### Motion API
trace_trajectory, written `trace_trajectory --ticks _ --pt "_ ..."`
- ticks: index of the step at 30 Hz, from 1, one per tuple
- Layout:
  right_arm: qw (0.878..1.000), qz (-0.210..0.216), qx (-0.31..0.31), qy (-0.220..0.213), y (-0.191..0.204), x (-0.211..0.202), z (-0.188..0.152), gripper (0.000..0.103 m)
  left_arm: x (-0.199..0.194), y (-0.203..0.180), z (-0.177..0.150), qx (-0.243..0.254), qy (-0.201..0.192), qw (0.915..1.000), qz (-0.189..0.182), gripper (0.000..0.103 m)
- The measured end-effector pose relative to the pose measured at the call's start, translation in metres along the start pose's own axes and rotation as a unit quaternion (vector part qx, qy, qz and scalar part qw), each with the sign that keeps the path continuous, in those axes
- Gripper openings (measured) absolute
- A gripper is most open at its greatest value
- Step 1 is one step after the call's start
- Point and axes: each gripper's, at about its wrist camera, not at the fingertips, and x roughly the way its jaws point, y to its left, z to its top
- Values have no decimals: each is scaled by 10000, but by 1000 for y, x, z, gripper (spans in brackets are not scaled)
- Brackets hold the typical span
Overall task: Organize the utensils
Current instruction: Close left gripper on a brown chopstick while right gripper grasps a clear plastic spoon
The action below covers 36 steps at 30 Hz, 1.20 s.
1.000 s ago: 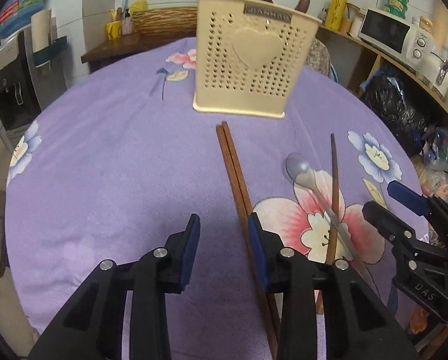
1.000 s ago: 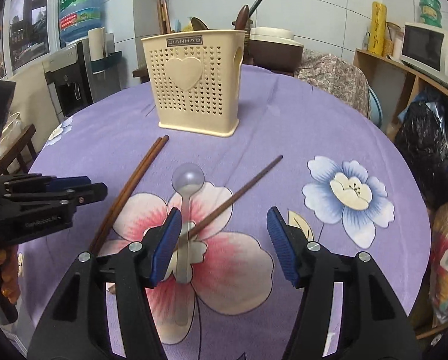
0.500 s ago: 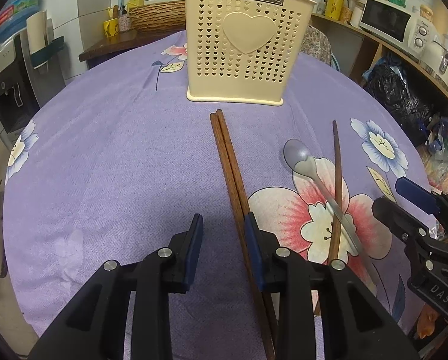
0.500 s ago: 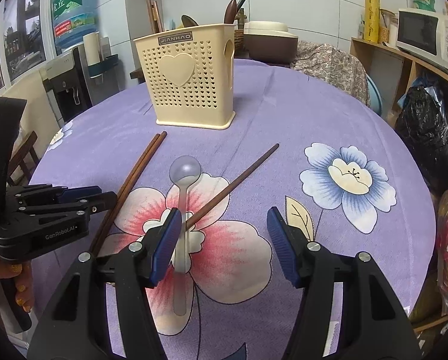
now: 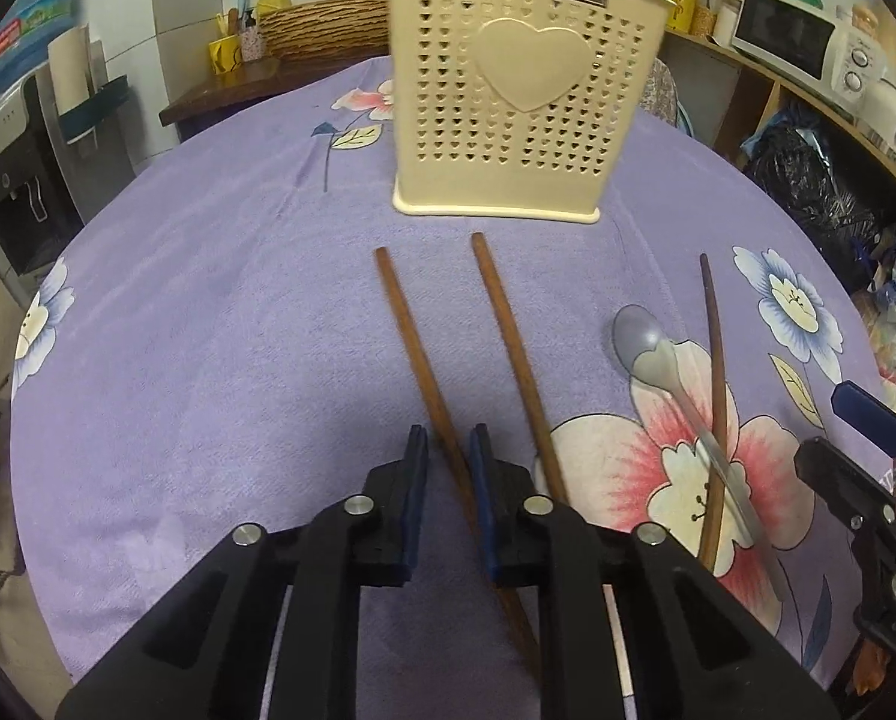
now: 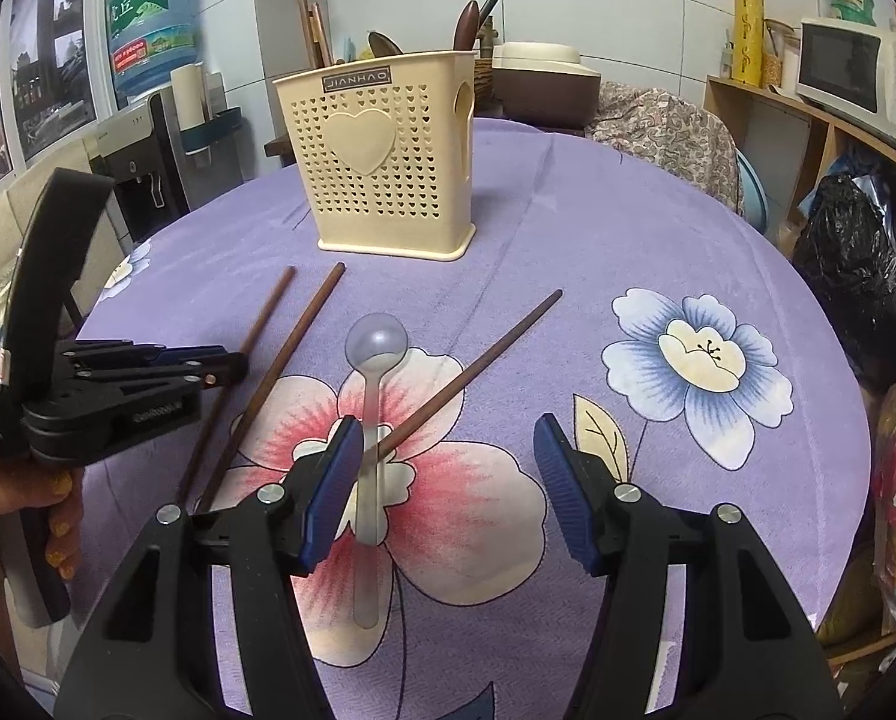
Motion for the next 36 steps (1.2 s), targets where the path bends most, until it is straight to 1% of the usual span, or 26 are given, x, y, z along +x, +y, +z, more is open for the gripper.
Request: trace_trajectory --ticks 2,4,7,11,15,18,20,21,23,28,30,33,36 --pt "9998 96 -159 32 5 2 3 60 -2 9 -1 -55 18 10000 -68 15" --pt "9991 289 -287 71 12 7 8 60 -3 13 -1 -71 43 9999 -142 15" --pt "9969 615 -385 312 21 24 18 60 -3 16 0 -147 59 9997 -211 15" --pt "9947 510 -681 573 33 50 31 60 -3 17 0 -240 23 9994 -251 15" --pt "9929 535 -621 857 35 72 41 60 -3 22 0 -437 9 9982 -407 15" --pt "9925 444 -612 964 36 83 42 60 -2 24 1 -524 -19 9977 -420 17" --pt "9922 385 -606 1024 37 88 42 59 -1 23 2 -520 -37 9978 -416 23" --pt "9923 331 -643 1010 39 88 42 59 -1 24 3 -519 -43 9978 -407 30" --pt "9922 259 -668 1016 42 89 41 58 1 23 7 -519 -66 9982 -286 39" --pt "9938 151 -560 949 43 92 41 52 13 23 25 -442 -43 9990 -68 39" --pt "9943 123 -530 918 45 93 42 45 18 23 32 -429 -30 9991 3 36" --pt "9946 81 -510 900 48 95 44 40 29 22 47 -355 15 9992 155 31" --pt "9945 60 -539 900 51 95 44 37 32 22 52 -306 79 9992 254 25"
